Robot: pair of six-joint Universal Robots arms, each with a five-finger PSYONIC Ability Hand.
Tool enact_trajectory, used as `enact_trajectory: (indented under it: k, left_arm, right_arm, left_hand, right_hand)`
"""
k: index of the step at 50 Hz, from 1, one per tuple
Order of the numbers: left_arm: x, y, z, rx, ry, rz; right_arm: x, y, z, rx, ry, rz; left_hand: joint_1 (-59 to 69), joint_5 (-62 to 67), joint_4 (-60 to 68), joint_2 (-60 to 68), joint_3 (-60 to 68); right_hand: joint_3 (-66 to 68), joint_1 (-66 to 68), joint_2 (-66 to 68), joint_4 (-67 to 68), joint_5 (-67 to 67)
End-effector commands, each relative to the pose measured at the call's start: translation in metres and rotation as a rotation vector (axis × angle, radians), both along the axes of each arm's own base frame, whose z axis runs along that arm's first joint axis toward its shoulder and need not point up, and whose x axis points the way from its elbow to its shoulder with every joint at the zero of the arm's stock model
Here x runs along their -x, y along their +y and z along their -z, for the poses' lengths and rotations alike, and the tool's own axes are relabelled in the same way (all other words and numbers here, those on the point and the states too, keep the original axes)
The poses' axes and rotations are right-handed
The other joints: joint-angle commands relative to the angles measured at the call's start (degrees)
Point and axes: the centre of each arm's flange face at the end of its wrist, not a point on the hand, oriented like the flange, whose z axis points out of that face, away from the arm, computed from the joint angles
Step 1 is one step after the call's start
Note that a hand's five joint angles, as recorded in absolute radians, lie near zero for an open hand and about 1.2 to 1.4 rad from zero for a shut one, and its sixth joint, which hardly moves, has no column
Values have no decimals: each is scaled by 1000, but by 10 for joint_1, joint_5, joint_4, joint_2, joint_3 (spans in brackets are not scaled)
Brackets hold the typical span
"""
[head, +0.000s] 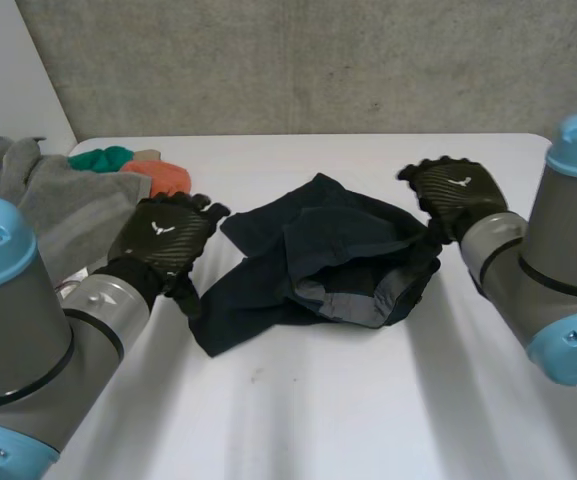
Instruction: Fold the laundry.
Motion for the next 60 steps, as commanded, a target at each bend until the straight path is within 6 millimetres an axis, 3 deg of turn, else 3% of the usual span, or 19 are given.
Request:
enact_trajectory:
  k: [1,7,14,18,22,23,24,26,29,30,31,34,35,38,42,48,52,56,60]
  left_arm:
    - [-8,-8,24,-141,-48,-1]
    - [-2,-19,43,-225,-42,32]
    - [11,-34,63,-266,-26,42]
    - [16,-42,74,-284,-32,43]
    - [19,-50,78,-283,-29,32]
    - [18,-53,76,-281,-25,19]
    - [17,-54,73,-279,-23,8]
    - [13,-57,65,-268,-11,-21]
    - [0,-57,31,-204,44,-83]
    - [-3,-55,18,-175,67,-94]
    - [-10,-50,-10,-112,113,-109]
    - [-20,-37,-50,-9,172,-116]
    - [-26,-28,-74,55,207,-114]
    - [-36,-13,-110,159,264,-106]
    - [-38,-12,-120,189,268,-98]
    - [-31,-37,-90,112,209,-116]
    - [-15,-70,-40,18,120,-123]
    - [9,-99,12,-16,27,-86]
    - [22,-126,42,-2,-24,-96]
  right_arm:
    - [-47,37,-9,-44,-20,-160]
    - [-77,44,19,-75,11,-236]
    - [-95,36,50,-38,63,-264]
    - [-99,31,60,-1,84,-272]
    - [-99,29,58,23,84,-275]
    - [-98,29,51,35,74,-274]
    - [-96,28,45,41,68,-270]
    - [-91,28,31,58,49,-261]
    - [-71,23,-11,115,-23,-211]
    - [-64,21,-25,138,-51,-196]
    - [-49,17,-52,185,-110,-169]
    - [-27,8,-82,229,-190,-133]
    - [-15,4,-96,241,-236,-116]
    - [5,-6,-106,213,-299,-79]
    - [24,-21,-93,130,-330,-15]
    - [38,-48,-43,6,-300,59]
    - [43,-75,4,-50,-248,85]
    - [25,-89,37,-50,-206,11]
    - [10,-110,56,24,-209,-12]
  left_hand:
    - [-10,-29,-15,-17,-18]
    - [-10,-29,-15,-17,-18]
    - [-10,-29,-15,-17,-18]
    - [148,129,143,141,140]
    - [602,583,597,595,594]
    - [689,670,684,682,681]
    - [690,671,685,683,682]
    - [690,671,685,683,682]
    - [690,671,685,683,682]
    - [690,671,685,683,682]
    - [690,671,685,683,682]
    - [690,671,685,683,682]
    - [690,671,685,683,682]
    - [690,671,685,683,682]
    - [690,671,685,683,682]
    - [690,671,685,683,682]
    - [690,671,685,683,682]
    - [690,671,685,683,682]
    - [690,671,685,683,682]
  right_hand:
    - [-15,-28,-13,-14,-6]
    - [20,7,23,21,29]
    - [91,77,93,92,100]
    - [207,194,209,208,216]
    - [531,517,533,532,540]
    - [660,647,663,661,669]
    - [662,648,664,662,671]
    - [662,648,664,662,671]
    - [662,648,664,662,671]
    - [662,648,664,662,671]
    - [662,648,664,662,671]
    - [662,648,664,662,671]
    - [662,648,664,662,671]
    - [662,648,664,662,671]
    - [662,648,664,662,671]
    - [662,648,664,662,671]
    - [662,648,664,662,671]
    - [662,648,664,662,671]
    - [662,648,664,662,671]
